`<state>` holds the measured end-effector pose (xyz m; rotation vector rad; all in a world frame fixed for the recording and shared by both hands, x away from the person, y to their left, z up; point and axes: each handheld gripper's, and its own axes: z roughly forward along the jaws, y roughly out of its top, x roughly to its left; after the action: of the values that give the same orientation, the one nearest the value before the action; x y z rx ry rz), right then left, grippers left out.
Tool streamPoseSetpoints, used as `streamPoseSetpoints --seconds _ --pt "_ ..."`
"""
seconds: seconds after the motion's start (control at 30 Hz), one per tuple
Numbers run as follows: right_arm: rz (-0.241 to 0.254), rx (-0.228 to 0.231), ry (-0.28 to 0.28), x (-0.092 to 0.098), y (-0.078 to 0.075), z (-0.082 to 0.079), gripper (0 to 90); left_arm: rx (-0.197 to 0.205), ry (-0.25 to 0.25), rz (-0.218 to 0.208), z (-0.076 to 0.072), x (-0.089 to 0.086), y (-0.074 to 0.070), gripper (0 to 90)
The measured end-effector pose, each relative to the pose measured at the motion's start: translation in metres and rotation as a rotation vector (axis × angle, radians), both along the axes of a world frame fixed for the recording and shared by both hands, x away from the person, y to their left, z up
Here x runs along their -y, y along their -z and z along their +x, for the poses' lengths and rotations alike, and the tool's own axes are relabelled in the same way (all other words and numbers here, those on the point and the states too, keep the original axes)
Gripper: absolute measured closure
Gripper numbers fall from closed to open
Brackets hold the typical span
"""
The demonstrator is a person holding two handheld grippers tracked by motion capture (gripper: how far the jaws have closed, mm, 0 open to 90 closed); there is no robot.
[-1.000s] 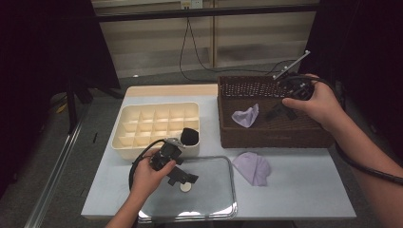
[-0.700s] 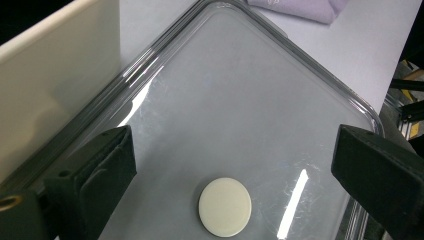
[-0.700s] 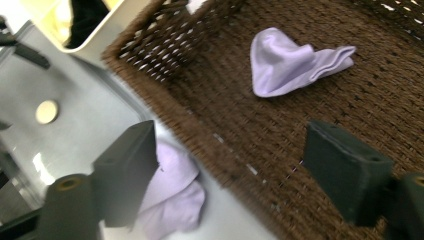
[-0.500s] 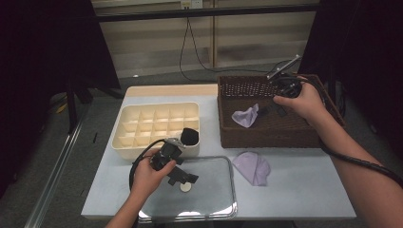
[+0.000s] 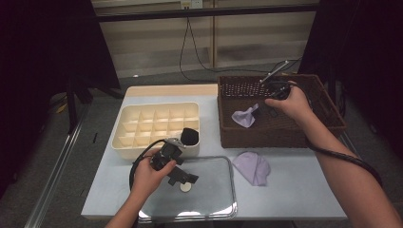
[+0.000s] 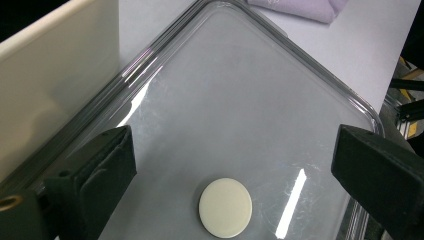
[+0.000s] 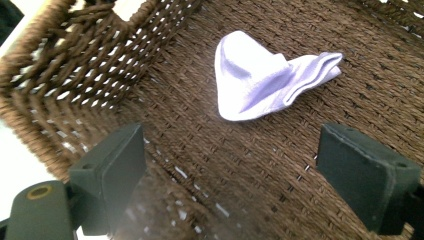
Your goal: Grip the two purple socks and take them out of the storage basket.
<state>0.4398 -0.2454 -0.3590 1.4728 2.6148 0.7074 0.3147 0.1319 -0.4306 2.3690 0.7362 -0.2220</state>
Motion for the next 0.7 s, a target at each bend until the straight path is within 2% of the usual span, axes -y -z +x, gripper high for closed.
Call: streamPoseSetpoints --seconds 0.2,0.23,0.47,0.5,0.53,0.57,0.63,0.7 --pt "0.010 -0.008 0.029 -0.001 0.013 0.008 11.6 -0.002 0.013 0.005 0.000 0.000 0.001 4.1" --pt "0.013 -0.008 0.030 -0.001 0.015 0.009 11.6 -0.011 -0.017 -0.017 -0.001 0.002 0.002 4.1" --pt "0.007 -0.017 0.038 -0.005 0.024 0.018 11.4 -0.011 -0.020 -0.013 -0.001 0.002 0.003 4.1" --pt "0.005 -0.014 0.035 -0.005 0.026 0.019 11.4 -0.001 0.008 0.002 0.001 0.001 0.002 4.1" --pt "0.006 -0.016 0.036 -0.005 0.027 0.020 11.3 0.000 0.014 0.006 0.002 0.000 0.002 4.1" --pt "0.004 -0.019 0.045 -0.005 0.028 0.021 11.2 -0.009 -0.007 -0.005 0.000 0.001 0.002 4.1" --pt "0.003 -0.017 0.046 -0.004 0.031 0.024 11.2 -0.001 0.015 0.006 0.001 0.000 0.001 4.1" --pt "0.002 -0.020 0.061 -0.005 0.036 0.027 11.0 0.003 0.014 0.013 0.001 0.000 0.001 4.1"
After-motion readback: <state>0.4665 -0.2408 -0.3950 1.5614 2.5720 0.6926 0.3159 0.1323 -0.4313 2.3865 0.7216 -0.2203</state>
